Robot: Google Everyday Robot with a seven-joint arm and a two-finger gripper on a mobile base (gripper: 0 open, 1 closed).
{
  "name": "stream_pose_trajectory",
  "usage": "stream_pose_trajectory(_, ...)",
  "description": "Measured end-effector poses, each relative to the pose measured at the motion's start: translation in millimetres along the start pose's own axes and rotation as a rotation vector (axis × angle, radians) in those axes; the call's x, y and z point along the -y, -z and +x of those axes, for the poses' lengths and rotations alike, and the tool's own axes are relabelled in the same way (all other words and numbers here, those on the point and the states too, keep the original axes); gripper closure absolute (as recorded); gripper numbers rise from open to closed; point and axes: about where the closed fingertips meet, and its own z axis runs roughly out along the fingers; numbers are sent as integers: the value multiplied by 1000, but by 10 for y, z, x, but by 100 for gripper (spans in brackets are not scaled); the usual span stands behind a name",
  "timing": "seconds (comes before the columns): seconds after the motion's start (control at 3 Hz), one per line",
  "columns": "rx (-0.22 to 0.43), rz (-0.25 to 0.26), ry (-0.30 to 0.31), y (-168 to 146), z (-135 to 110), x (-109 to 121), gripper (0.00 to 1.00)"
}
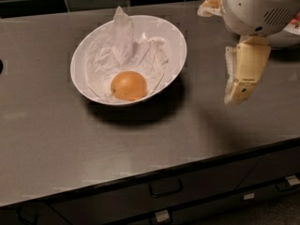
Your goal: Pick orange from white bowl
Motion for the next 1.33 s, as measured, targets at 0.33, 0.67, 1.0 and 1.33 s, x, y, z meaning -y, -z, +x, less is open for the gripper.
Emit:
stream_pose_trajectory(0.33, 6, 13, 51, 34, -167, 122, 0)
stream_pose_trajectory(0.67, 18, -1, 108, -44, -336, 265, 0)
stream_pose_trajectory(1.0, 34, -30, 163, -169, -480, 356, 0)
stream_pose_trajectory(1.33, 94, -53, 206, -338, -599, 418, 0)
